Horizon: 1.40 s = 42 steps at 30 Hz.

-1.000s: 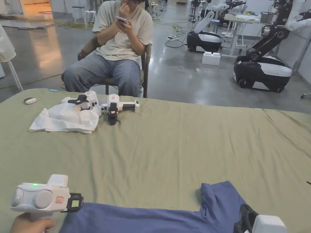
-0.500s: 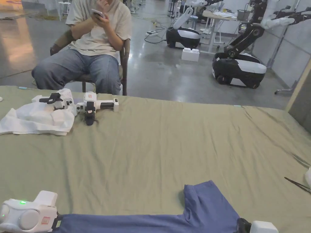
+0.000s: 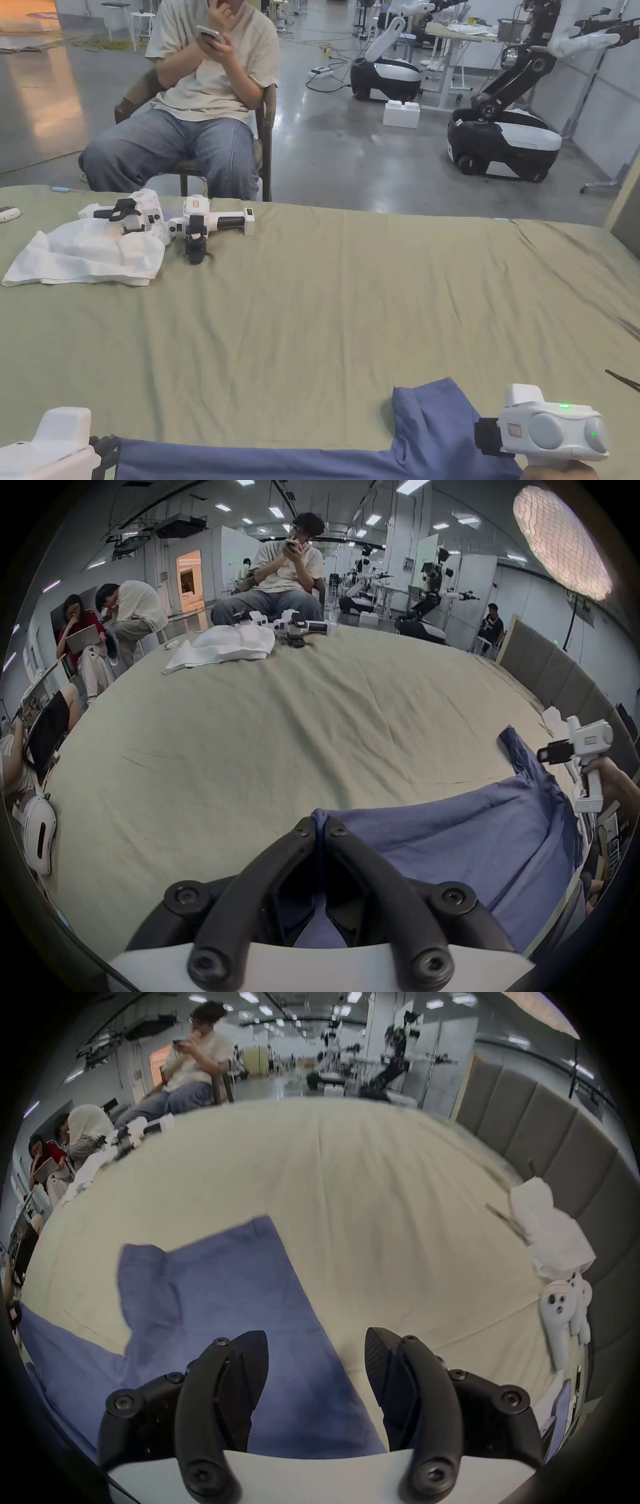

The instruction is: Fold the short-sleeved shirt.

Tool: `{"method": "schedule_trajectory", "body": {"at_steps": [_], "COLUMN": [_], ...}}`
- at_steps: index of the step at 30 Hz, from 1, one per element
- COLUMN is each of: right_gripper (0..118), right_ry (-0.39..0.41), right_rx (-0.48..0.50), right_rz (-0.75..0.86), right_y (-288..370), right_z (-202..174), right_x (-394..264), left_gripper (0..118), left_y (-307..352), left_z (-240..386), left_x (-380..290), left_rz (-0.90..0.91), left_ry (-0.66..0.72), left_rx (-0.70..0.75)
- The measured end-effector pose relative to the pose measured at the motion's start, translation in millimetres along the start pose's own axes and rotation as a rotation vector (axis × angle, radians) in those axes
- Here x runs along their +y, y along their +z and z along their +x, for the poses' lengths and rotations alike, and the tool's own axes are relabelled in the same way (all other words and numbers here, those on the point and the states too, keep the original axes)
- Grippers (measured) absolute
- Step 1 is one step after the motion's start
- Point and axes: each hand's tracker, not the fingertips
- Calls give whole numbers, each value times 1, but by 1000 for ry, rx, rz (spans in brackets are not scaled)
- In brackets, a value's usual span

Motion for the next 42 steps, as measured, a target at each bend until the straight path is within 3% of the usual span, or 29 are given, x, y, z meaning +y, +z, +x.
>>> {"method": "schedule_trajectory", "body": {"at_steps": [4, 6, 9, 11, 16, 24, 34, 42], "right_gripper": [62, 55, 17, 1, 0, 0, 0, 0], "right_ry": [-24, -23, 38, 44, 17, -32, 39, 117], "right_rx": [25, 21, 21, 29, 43, 82, 76, 15], "right_rz": [-26, -37, -13, -14, 54, 210, 285, 142], "right_y": [-16, -14, -8, -9, 14, 121, 224, 243], "right_z": [3, 0, -10, -14, -12, 14, 24, 16], "right_x": [-1, 3, 0, -2, -8, -40, -116, -201], "left_gripper": [0, 0, 0, 0, 0, 0, 0, 0], "left_y": [7, 5, 3, 4, 10, 44, 104, 129], "left_z": [2, 1, 2, 3, 1, -11, -19, -20], "left_x": [-7, -9, -11, -11, -13, -6, -32, -97], "left_rz": [6, -2, -13, -16, 3, 67, 130, 58], "left_ry": [18, 20, 10, 17, 44, 46, -7, -27], "left_rx": [6, 11, 23, 25, 24, -16, -71, -79]}}
